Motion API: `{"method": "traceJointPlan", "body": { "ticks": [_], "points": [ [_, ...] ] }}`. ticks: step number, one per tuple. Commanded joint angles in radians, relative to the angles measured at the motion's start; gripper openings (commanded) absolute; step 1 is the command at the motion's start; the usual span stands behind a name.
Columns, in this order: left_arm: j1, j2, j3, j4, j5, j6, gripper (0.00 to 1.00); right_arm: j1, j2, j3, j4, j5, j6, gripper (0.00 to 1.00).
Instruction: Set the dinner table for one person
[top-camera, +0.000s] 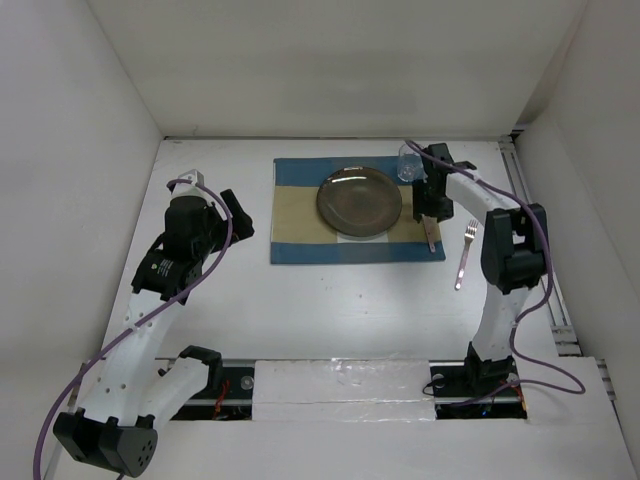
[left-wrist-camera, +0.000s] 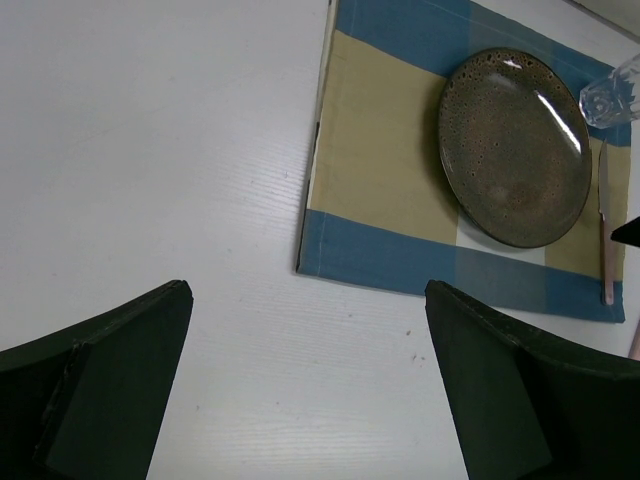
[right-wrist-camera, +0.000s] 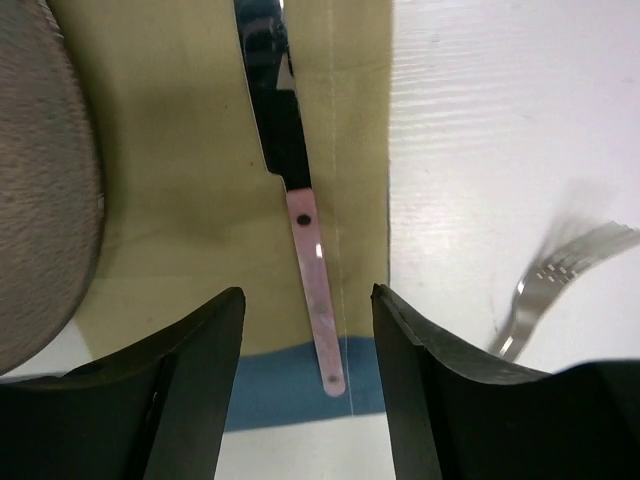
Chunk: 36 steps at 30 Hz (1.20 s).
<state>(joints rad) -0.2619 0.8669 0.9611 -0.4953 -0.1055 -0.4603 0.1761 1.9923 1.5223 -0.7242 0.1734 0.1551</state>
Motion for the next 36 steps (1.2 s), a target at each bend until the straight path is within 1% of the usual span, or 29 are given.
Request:
{"method": "traceJointPlan", "body": {
  "ticks": [1, 5, 7, 9, 10, 11, 13, 14, 15, 18, 22, 25, 28, 29, 30, 32, 33, 34, 35, 36],
  "points": [
    [-0.003, -0.005, -0.007, 0.034, 0.006, 0.012, 1.00, -0.007, -0.167, -0.003, 0.049, 0.038, 0.076, 0.60],
    [-0.003, -0.005, -0.007, 0.034, 0.006, 0.012, 1.00, -0.040, -0.288, -0.114, 0.091, 0.112, 0.199, 0.60],
    [-0.003, -0.005, -0.007, 0.034, 0.006, 0.012, 1.00, -0.076, -0.369, -0.220, 0.137, 0.123, 0.268, 0.60],
    [-0.003, -0.005, -0.007, 0.034, 0.006, 0.012, 1.00, -0.128, -0.418, -0.298, 0.175, 0.094, 0.299, 0.60],
    [-0.003, -0.005, -0.007, 0.034, 0.006, 0.012, 1.00, -0.150, -0.462, -0.373, 0.213, 0.068, 0.308, 0.60],
    [-0.003, -0.005, -0.007, 0.034, 0.006, 0.012, 1.00, -0.174, -0.480, -0.405, 0.227, 0.022, 0.323, 0.60],
    [-0.003, -0.005, -0.007, 0.034, 0.006, 0.012, 1.00, -0.235, -0.519, -0.483, 0.249, -0.001, 0.333, 0.60],
    [-0.003, -0.014, -0.007, 0.034, 0.015, 0.012, 1.00, -0.251, -0.532, -0.508, 0.249, -0.002, 0.375, 0.59],
    [-0.003, -0.014, -0.007, 0.034, 0.015, 0.012, 1.00, -0.262, -0.546, -0.536, 0.265, -0.002, 0.376, 0.59],
    [-0.003, -0.014, -0.007, 0.034, 0.015, 0.012, 1.00, -0.262, -0.566, -0.605, 0.290, 0.003, 0.376, 0.59],
    [-0.003, -0.023, -0.007, 0.034, 0.015, 0.012, 1.00, -0.271, -0.491, -0.617, 0.281, 0.050, 0.354, 0.59],
    [-0.003, -0.023, -0.007, 0.034, 0.015, 0.012, 1.00, -0.271, -0.435, -0.626, 0.292, 0.051, 0.333, 0.57],
    [-0.003, -0.032, -0.007, 0.034, 0.015, 0.012, 1.00, -0.271, -0.373, -0.597, 0.264, 0.075, 0.333, 0.48],
    [-0.003, -0.032, -0.007, 0.034, 0.015, 0.012, 1.00, -0.256, -0.372, -0.597, 0.264, 0.098, 0.333, 0.42],
    [-0.003, -0.032, -0.007, 0.034, 0.015, 0.012, 1.00, -0.236, -0.360, -0.582, 0.249, 0.115, 0.342, 0.39],
    [-0.003, -0.032, -0.007, 0.034, 0.015, 0.012, 1.00, -0.216, -0.360, -0.570, 0.239, 0.127, 0.342, 0.37],
    [-0.003, -0.032, -0.007, 0.034, 0.015, 0.012, 1.00, -0.216, -0.348, -0.561, 0.239, 0.127, 0.342, 0.28],
    [-0.003, -0.032, -0.007, 0.034, 0.015, 0.012, 1.00, -0.216, -0.336, -0.560, 0.239, 0.118, 0.333, 0.21],
    [-0.003, -0.032, -0.007, 0.034, 0.015, 0.012, 1.00, -0.216, -0.336, -0.560, 0.239, 0.104, 0.333, 0.09],
    [-0.003, -0.032, -0.007, 0.034, 0.015, 0.012, 1.00, -0.216, -0.336, -0.550, 0.229, 0.095, 0.333, 0.00]
  ]
}}
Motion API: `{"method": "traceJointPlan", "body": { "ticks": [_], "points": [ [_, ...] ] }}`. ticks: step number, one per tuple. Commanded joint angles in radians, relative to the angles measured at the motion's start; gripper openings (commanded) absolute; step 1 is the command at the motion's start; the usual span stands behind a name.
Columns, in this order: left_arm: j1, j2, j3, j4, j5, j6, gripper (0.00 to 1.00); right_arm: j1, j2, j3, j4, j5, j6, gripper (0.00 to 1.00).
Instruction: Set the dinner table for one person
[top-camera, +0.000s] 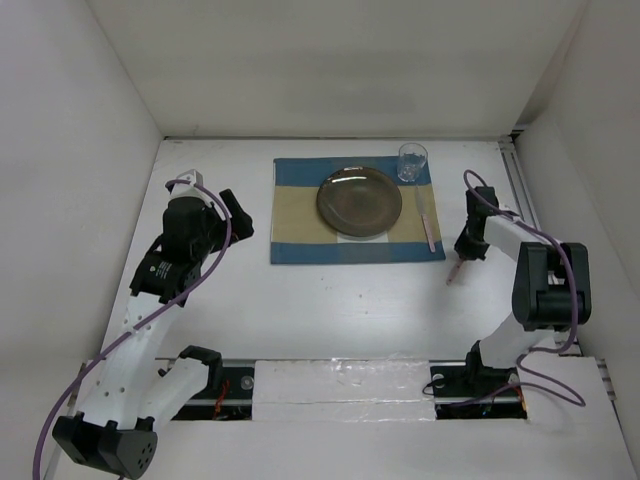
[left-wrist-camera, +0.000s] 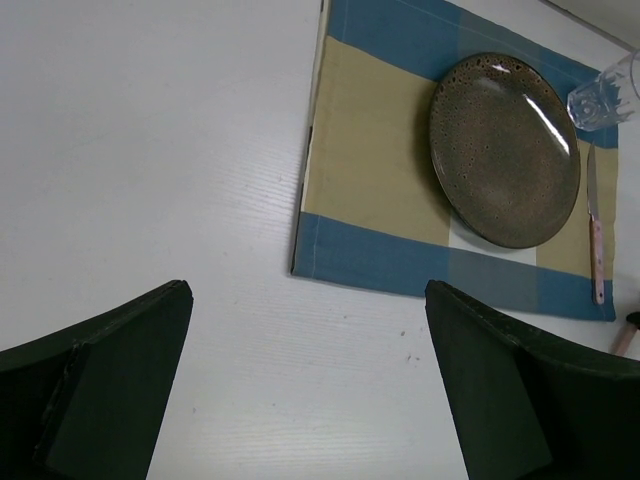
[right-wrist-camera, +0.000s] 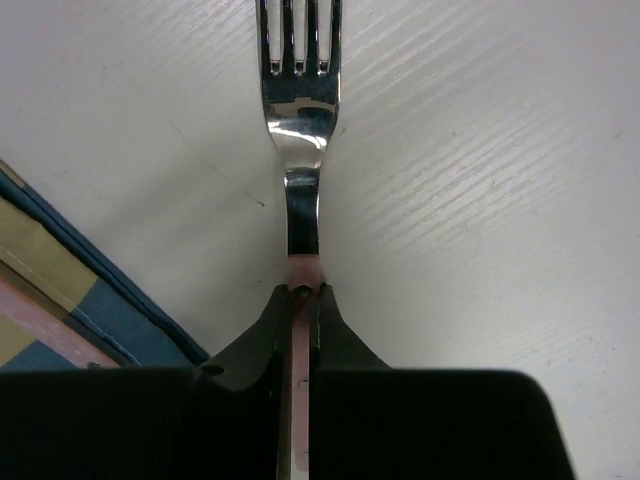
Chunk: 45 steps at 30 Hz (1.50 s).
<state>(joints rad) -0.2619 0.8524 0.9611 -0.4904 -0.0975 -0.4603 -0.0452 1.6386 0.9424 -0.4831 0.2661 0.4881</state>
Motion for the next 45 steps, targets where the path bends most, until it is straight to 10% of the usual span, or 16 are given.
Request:
{"method": "traceJointPlan", "body": {
  "ticks": [1, 11, 22, 30, 45],
  "points": [
    [-0.003, -0.018, -0.007, 0.029, 0.007, 0.012, 1.00, 0.016, 0.006, 0.030, -0.012, 0.002, 0.009, 0.00],
    [-0.003, -0.018, 0.002, 0.007, -0.102, -0.026, 1.00, 0.376, -0.301, 0.140, 0.044, 0.225, 0.233, 0.00],
    [-0.003, 0.013, 0.002, -0.002, -0.111, -0.035, 1.00, 0.841, 0.330, 0.827, 0.052, 0.052, 0.218, 0.00],
    [-0.003, 0.031, 0.002, -0.002, -0.102, -0.035, 1.00, 0.872, 0.719, 1.271, -0.081, 0.004, 0.179, 0.00],
    [-0.003, 0.040, 0.002, 0.007, -0.082, -0.026, 1.00, 0.783, 0.849, 1.306, -0.077, -0.134, 0.161, 0.00]
  ]
}}
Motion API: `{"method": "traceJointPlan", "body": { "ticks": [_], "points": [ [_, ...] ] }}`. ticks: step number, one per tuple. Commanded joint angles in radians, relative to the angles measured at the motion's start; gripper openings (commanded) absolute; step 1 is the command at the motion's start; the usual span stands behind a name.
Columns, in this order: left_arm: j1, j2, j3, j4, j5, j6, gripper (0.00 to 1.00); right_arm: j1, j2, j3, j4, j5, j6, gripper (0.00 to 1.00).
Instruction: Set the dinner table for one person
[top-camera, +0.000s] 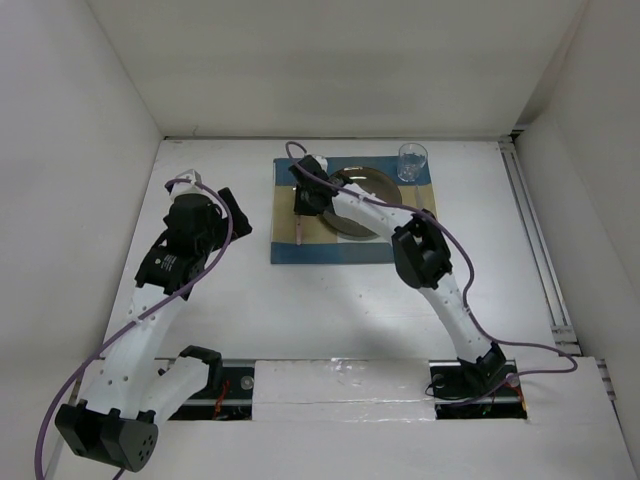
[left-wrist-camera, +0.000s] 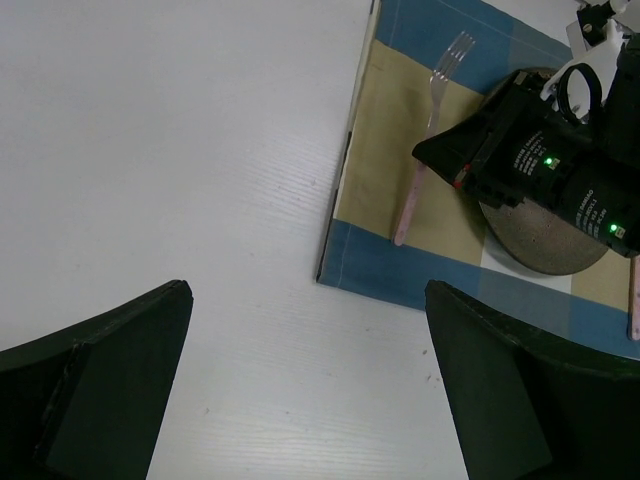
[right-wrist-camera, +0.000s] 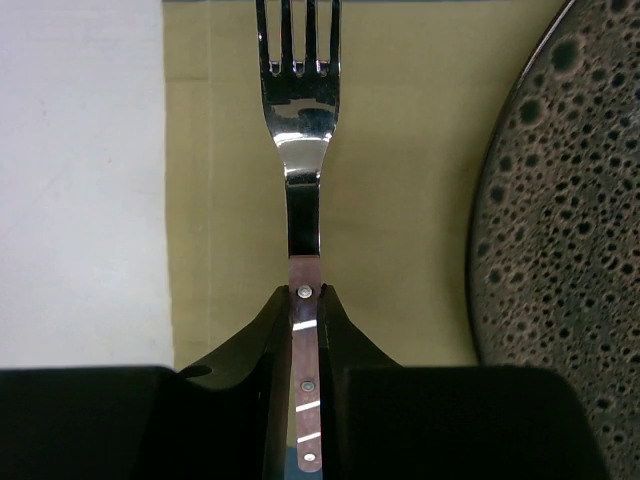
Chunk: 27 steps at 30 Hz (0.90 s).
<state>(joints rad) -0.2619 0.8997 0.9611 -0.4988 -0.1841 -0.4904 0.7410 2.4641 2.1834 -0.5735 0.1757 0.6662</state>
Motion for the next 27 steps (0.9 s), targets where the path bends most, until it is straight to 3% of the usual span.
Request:
{"method": "traceJointPlan", "body": {
  "ticks": [1, 13, 27],
  "points": [
    [-0.003, -0.007, 0.002, 0.016, 0.005, 0.004, 1.00, -0.012, 0.024, 0.065, 0.014, -0.044, -0.017, 0.00],
    [-0.003, 0.011, 0.002, 0.016, 0.005, 0.004, 1.00, -0.022, 0.056, 0.087, 0.024, -0.084, -0.027, 0.00],
    [-0.003, 0.011, 0.002, 0.016, 0.014, 0.004, 1.00, -0.022, -0.020, -0.033, 0.078, -0.074, 0.081, 0.00]
  ]
}}
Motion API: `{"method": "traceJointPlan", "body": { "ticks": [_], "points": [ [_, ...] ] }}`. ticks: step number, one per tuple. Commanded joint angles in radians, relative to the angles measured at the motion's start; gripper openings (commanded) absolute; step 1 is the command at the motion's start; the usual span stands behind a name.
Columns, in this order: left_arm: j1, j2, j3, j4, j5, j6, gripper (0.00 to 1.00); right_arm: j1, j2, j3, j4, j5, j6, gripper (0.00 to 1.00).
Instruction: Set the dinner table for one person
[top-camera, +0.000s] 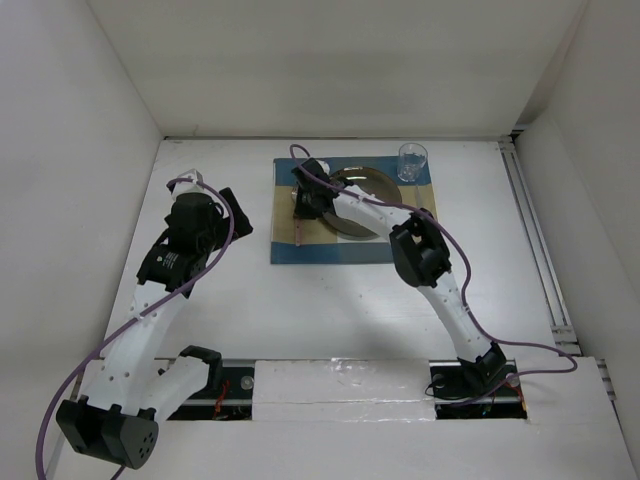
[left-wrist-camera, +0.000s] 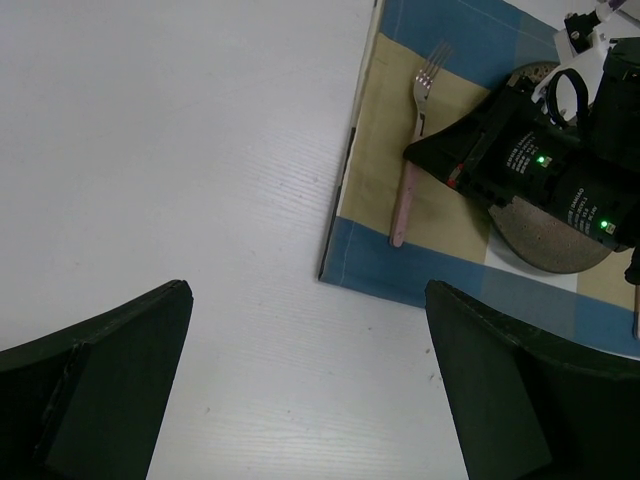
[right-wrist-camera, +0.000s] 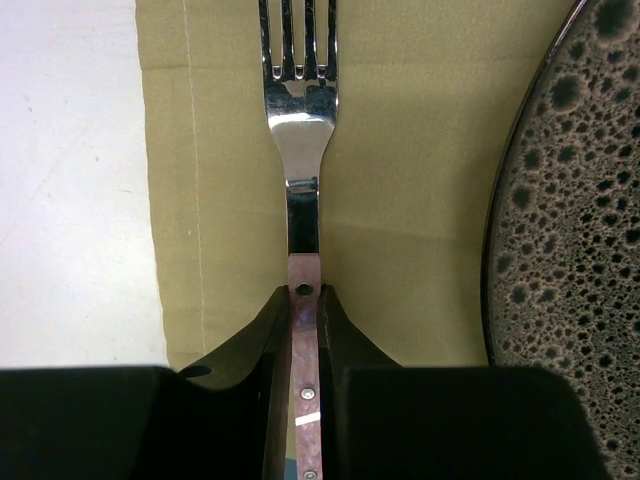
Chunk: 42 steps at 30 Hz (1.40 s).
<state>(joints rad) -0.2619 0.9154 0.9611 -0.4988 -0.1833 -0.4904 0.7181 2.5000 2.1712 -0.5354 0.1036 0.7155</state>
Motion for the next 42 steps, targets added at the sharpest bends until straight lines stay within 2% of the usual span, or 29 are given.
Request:
{"method": "traceJointPlan", "body": {
  "ticks": [1, 15, 18, 22, 23, 25, 28, 29, 34, 37, 38, 39, 40, 41, 42],
  "points": [
    [-0.003, -0.004, 0.002, 0.016, 0.013, 0.004, 1.00, 0.001, -0.056, -0.021, 0.040, -0.002, 0.042, 0.00],
    [-0.003, -0.013, 0.002, 0.016, 0.022, 0.013, 1.00, -0.008, -0.069, -0.053, 0.078, -0.033, 0.102, 0.00],
    [-0.003, -0.013, 0.002, 0.016, 0.022, 0.013, 1.00, -0.008, -0.069, -0.044, 0.078, -0.045, 0.102, 0.05],
    [-0.003, -0.013, 0.002, 0.016, 0.031, 0.013, 1.00, -0.008, -0.059, -0.021, 0.057, -0.045, 0.102, 0.19],
    [-0.003, -0.013, 0.002, 0.016, 0.031, 0.013, 1.00, 0.001, -0.059, -0.021, 0.057, -0.033, 0.102, 0.29],
    [-0.003, -0.023, 0.002, 0.016, 0.031, 0.013, 1.00, 0.001, -0.059, 0.012, 0.020, -0.004, 0.090, 0.34],
    [-0.003, -0.023, 0.002, 0.025, 0.031, 0.013, 1.00, 0.014, -0.069, 0.047, -0.018, 0.039, 0.078, 0.37],
    [-0.003, -0.023, 0.002, 0.025, 0.031, 0.013, 1.00, 0.014, -0.081, 0.056, -0.027, 0.048, 0.065, 0.48],
    [-0.003, -0.023, 0.002, 0.013, 0.012, 0.013, 1.00, 0.032, -0.154, 0.056, -0.037, 0.108, 0.027, 0.51],
    [-0.003, -0.044, 0.014, -0.009, -0.059, -0.014, 1.00, 0.052, -0.259, 0.056, -0.060, 0.172, -0.062, 0.52],
    [-0.003, -0.059, 0.014, -0.009, -0.079, -0.023, 1.00, 0.067, -0.341, 0.026, -0.087, 0.209, -0.095, 0.73],
    [-0.003, -0.068, 0.014, -0.018, -0.114, -0.023, 1.00, 0.076, -0.392, 0.003, -0.097, 0.255, -0.155, 0.75],
    [-0.003, -0.078, 0.014, -0.027, -0.131, -0.037, 1.00, 0.076, -0.447, -0.032, -0.097, 0.348, -0.186, 1.00],
    [-0.003, -0.096, 0.014, -0.027, -0.149, -0.046, 1.00, 0.089, -0.510, -0.080, -0.097, 0.390, -0.217, 1.00],
    [-0.003, -0.105, 0.014, -0.027, -0.181, -0.060, 1.00, 0.089, -0.643, -0.191, -0.097, 0.425, -0.252, 1.00]
  ]
}}
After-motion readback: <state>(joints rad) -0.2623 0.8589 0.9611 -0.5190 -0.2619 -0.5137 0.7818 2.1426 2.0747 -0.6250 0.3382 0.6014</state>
